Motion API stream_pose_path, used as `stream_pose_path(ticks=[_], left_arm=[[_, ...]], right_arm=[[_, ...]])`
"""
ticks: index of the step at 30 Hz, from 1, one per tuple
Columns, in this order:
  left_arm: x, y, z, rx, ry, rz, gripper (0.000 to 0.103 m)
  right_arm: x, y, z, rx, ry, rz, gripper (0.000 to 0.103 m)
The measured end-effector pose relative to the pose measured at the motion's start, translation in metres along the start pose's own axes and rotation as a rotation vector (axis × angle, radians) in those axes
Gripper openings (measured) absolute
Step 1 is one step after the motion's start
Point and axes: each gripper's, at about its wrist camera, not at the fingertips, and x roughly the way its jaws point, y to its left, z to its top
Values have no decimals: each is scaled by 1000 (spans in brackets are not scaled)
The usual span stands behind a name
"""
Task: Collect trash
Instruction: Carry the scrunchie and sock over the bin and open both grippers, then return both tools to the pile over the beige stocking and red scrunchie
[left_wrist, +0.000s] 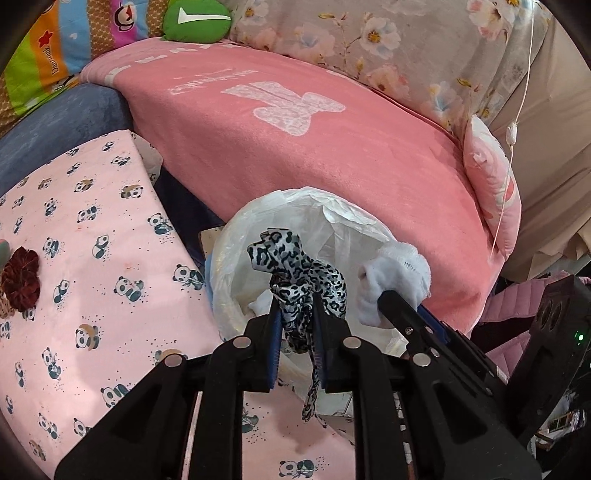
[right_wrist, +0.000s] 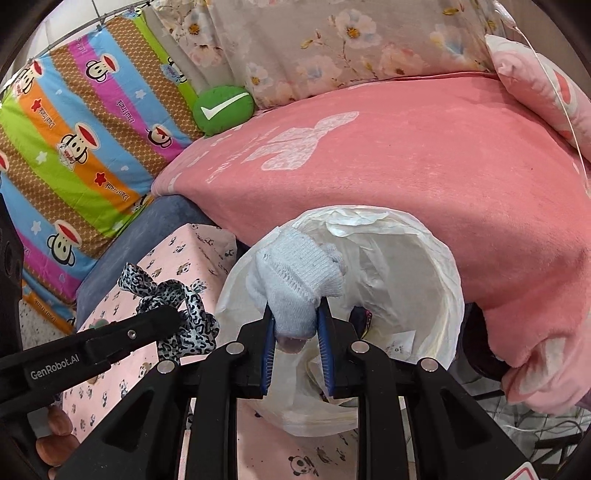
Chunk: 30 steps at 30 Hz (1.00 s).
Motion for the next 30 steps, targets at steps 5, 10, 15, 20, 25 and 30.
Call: stream_pose_path(ticks=[5, 10, 15, 20, 25, 30], left_arm=[[1, -4, 2, -15, -32, 26, 63], [4, 1, 1, -24, -25, 42, 64], [2, 10, -3, -36, -26, 59, 64], [-1, 19, -6, -55, -27, 73, 64], [-7, 30, -10, -74, -34, 85, 64], [-13, 44, -13, -99, -41, 102, 64]], right_arm=[[3, -6, 0, 6, -3, -20, 32], [5, -2, -1, -10, -9, -26, 41], [9, 2, -2, -22, 1, -20, 41], [10, 8, -3, -34, 7, -15, 42], [10, 17, -5, -53, 10, -8, 43], [10, 31, -6, -80, 14, 0, 43]])
